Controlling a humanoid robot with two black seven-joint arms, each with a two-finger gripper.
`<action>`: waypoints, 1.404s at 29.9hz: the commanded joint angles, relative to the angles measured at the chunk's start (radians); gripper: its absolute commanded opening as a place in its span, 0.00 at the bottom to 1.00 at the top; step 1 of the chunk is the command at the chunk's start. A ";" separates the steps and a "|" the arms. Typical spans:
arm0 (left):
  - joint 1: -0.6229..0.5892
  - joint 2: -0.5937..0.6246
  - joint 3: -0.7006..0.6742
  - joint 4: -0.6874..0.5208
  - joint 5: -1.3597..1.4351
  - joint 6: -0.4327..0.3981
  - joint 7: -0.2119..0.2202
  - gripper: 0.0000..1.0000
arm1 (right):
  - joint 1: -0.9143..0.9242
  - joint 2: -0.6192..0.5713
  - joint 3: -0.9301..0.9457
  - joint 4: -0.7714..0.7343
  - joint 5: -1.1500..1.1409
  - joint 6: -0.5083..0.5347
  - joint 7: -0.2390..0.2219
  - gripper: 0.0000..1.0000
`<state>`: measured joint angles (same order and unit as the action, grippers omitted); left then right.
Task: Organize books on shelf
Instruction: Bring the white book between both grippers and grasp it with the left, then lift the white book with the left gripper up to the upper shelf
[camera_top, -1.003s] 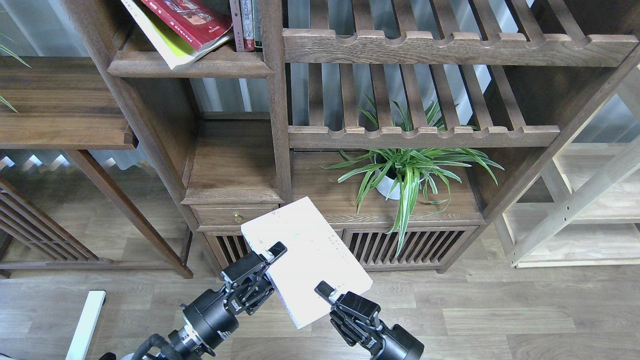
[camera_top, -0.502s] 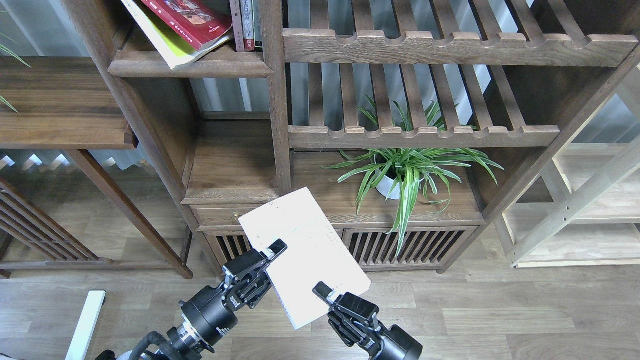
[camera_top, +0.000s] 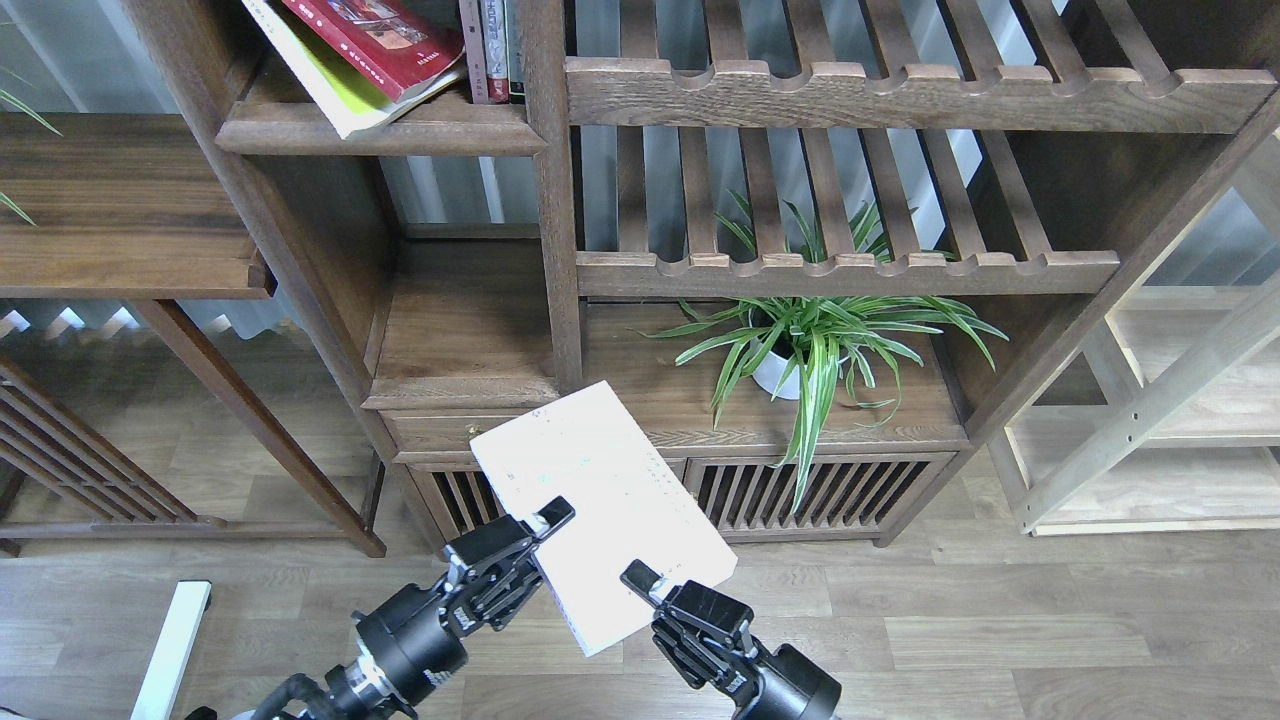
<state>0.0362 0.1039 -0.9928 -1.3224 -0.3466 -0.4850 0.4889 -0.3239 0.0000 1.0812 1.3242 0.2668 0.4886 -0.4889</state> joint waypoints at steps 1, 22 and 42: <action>0.004 0.020 -0.026 -0.017 -0.014 0.000 0.000 0.28 | 0.000 0.000 0.000 0.003 0.000 0.000 0.000 0.13; -0.019 0.020 0.016 -0.052 -0.040 0.057 0.000 0.35 | -0.003 0.000 -0.024 0.003 -0.024 0.000 0.000 0.13; 0.013 0.045 -0.032 -0.149 -0.037 0.085 0.000 0.13 | -0.001 0.000 0.043 -0.029 -0.031 0.000 0.000 0.35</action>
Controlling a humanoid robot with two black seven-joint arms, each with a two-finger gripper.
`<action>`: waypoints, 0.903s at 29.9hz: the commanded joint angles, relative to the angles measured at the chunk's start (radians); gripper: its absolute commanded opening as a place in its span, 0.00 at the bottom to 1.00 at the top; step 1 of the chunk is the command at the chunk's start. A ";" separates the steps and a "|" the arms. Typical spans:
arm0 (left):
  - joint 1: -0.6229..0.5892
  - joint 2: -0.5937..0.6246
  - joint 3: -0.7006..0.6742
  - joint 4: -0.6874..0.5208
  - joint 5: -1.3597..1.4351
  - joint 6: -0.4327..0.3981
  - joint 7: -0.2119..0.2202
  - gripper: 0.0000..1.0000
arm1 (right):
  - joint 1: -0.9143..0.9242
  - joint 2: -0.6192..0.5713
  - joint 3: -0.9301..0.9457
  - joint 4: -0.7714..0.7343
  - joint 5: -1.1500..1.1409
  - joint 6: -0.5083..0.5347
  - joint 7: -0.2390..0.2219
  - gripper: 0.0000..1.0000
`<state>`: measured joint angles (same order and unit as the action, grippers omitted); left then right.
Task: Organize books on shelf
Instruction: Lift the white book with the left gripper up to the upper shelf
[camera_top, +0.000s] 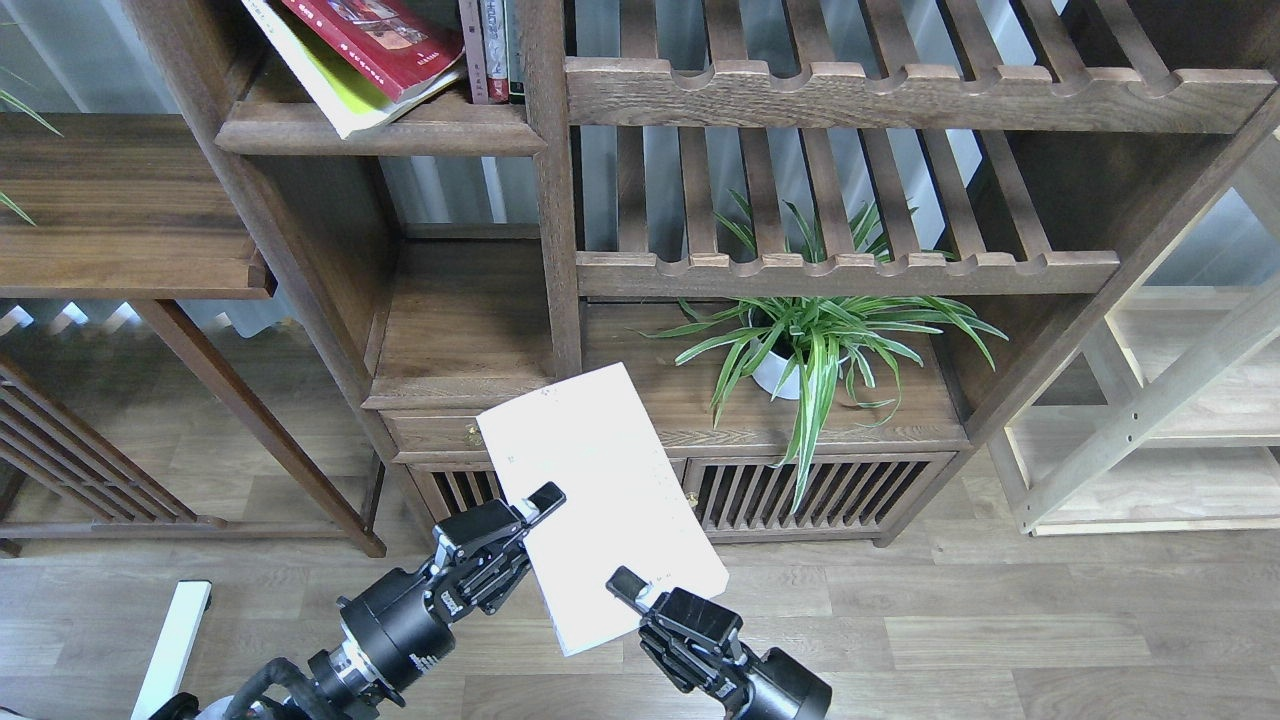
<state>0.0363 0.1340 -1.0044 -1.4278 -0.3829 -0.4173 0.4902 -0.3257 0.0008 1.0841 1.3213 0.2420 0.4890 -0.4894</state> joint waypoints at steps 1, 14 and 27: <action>0.019 0.021 -0.023 -0.060 -0.001 0.020 -0.002 0.13 | 0.000 -0.001 0.057 -0.037 -0.009 0.000 0.001 0.41; 0.074 0.110 -0.152 -0.243 0.030 0.049 -0.002 0.10 | -0.001 -0.001 0.188 -0.175 -0.004 0.000 0.001 0.61; 0.077 0.272 -0.384 -0.347 0.036 0.061 -0.002 0.09 | 0.036 -0.001 0.207 -0.298 -0.001 0.000 0.001 0.64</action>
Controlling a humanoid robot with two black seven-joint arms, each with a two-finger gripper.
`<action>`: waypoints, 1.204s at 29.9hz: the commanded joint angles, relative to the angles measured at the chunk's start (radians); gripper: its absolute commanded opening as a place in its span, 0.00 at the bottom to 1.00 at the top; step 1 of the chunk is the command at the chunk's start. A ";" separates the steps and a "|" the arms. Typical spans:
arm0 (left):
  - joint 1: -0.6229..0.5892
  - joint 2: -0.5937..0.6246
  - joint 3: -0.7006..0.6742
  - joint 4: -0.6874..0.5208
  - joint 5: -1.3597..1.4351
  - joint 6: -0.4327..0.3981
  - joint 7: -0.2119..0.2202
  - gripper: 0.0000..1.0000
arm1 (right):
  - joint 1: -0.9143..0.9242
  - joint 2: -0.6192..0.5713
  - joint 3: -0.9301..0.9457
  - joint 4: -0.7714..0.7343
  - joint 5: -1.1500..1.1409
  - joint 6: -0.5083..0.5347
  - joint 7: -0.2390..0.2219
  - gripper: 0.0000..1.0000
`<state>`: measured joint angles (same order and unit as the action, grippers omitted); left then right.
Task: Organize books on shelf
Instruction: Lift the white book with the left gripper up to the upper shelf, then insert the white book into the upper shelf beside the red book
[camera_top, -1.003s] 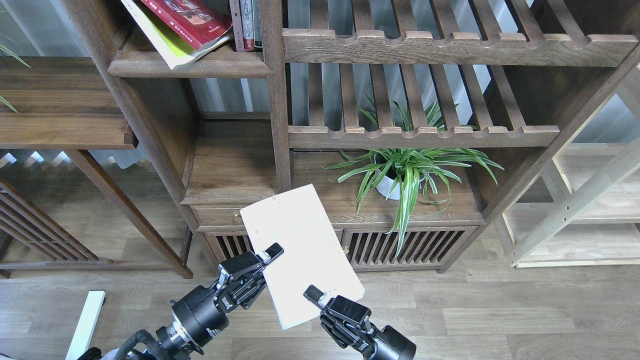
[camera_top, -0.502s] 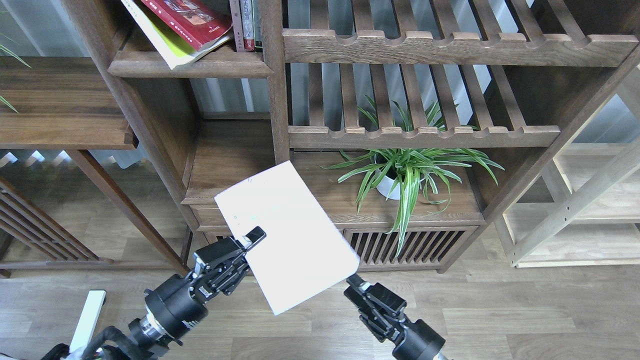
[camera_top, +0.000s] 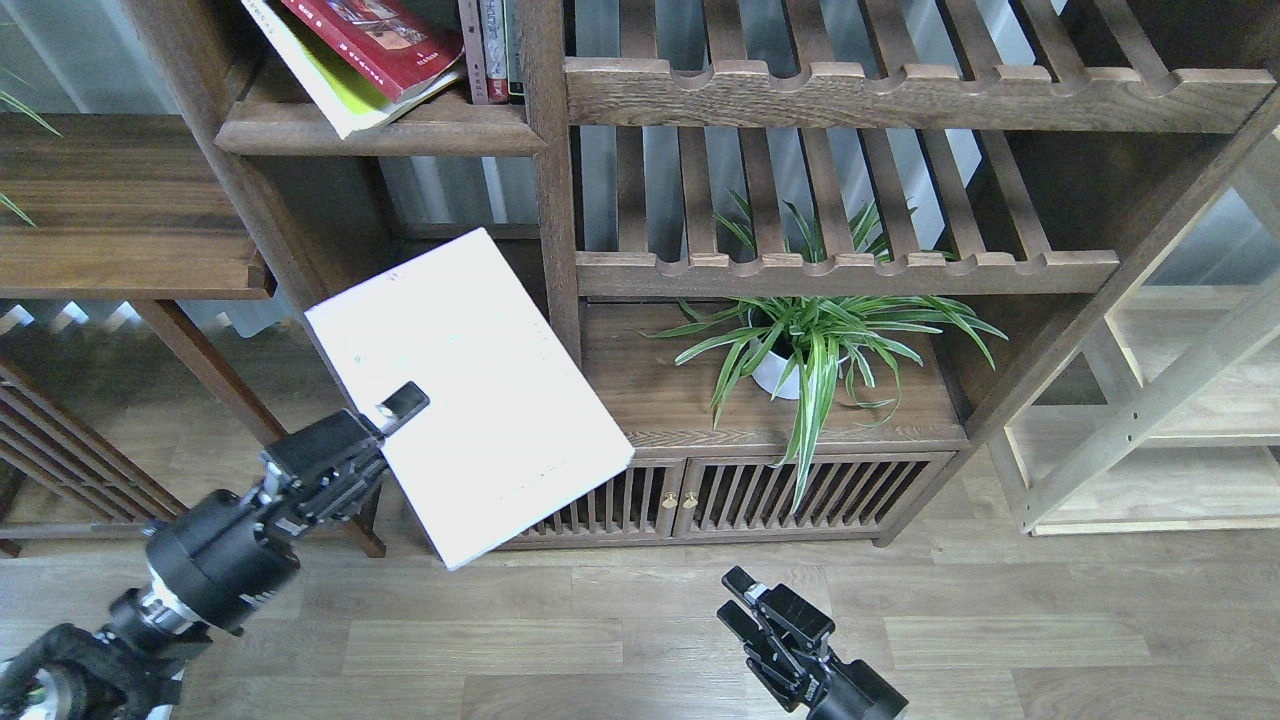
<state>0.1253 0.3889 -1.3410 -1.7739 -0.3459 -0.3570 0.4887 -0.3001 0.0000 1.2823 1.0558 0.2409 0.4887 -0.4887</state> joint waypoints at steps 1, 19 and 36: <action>-0.021 0.018 -0.065 -0.001 -0.001 0.010 0.000 0.09 | 0.012 0.000 0.009 -0.042 0.000 0.000 0.000 0.64; -0.521 0.082 -0.168 -0.001 0.016 0.421 0.000 0.09 | 0.026 0.000 0.009 -0.062 0.012 0.000 0.000 0.64; -0.797 0.151 -0.182 0.063 0.113 0.668 0.000 0.09 | 0.029 -0.028 0.012 -0.056 0.067 0.000 0.000 0.64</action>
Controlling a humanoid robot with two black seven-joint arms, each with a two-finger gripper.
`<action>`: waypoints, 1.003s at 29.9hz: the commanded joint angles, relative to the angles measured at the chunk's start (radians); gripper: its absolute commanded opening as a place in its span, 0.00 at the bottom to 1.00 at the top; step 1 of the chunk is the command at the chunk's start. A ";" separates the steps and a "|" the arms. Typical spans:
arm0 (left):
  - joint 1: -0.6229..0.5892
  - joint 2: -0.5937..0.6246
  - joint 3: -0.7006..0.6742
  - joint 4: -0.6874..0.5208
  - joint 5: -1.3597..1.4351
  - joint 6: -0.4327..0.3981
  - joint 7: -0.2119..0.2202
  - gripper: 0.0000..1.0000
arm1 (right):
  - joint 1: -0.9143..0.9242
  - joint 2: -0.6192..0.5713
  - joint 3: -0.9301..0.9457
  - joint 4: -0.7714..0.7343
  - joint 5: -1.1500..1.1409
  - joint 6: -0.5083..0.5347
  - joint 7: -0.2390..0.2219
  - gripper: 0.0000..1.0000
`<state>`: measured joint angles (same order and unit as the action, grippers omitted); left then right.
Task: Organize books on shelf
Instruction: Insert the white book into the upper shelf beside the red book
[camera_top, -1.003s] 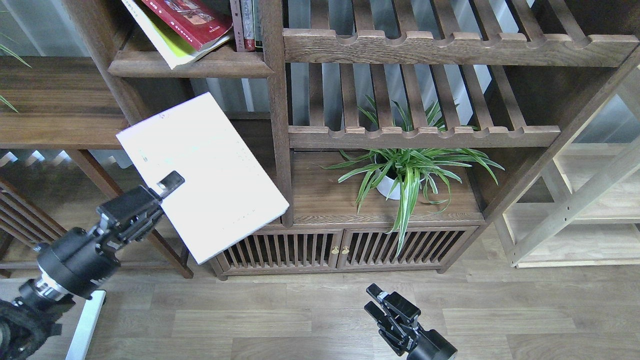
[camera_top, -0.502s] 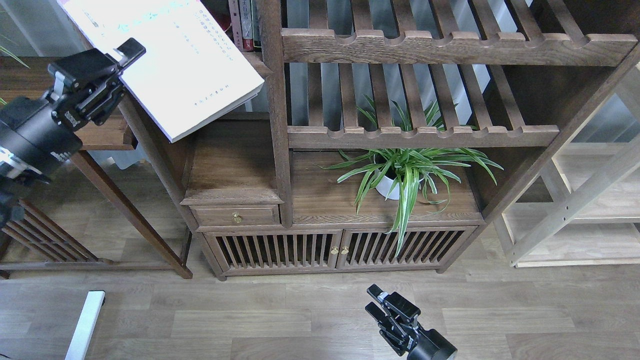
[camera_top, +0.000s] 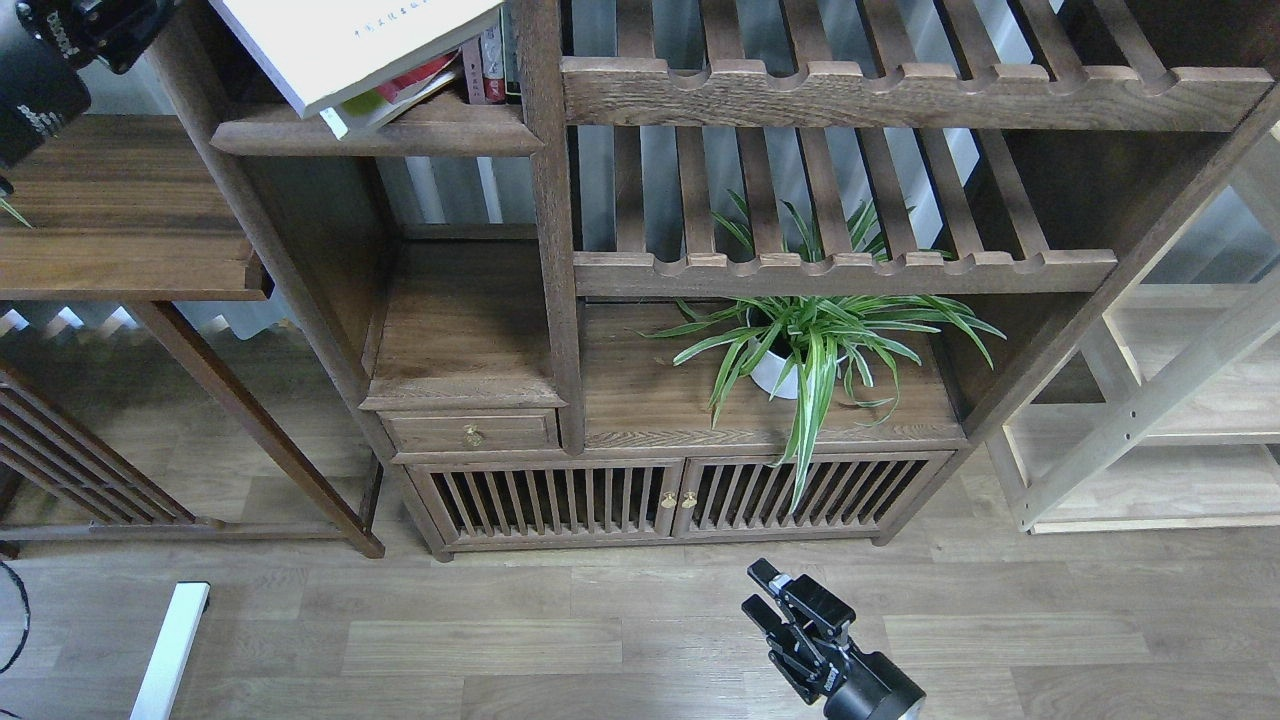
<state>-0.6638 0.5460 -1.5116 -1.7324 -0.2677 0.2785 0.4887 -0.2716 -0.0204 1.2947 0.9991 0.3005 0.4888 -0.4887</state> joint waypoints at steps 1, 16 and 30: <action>-0.008 -0.008 -0.015 0.025 0.048 0.054 0.000 0.09 | 0.000 -0.009 -0.002 0.001 0.012 0.000 0.000 0.64; -0.198 -0.104 0.132 0.080 0.254 0.210 0.000 0.10 | 0.015 -0.015 -0.018 0.015 0.066 0.000 0.000 0.64; -0.344 -0.124 0.217 0.270 0.386 0.210 0.000 0.10 | 0.026 -0.127 -0.015 0.029 0.221 0.000 0.000 0.64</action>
<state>-1.0045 0.4171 -1.3130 -1.4870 0.0827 0.4887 0.4887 -0.2486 -0.1405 1.2791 1.0279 0.5091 0.4887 -0.4886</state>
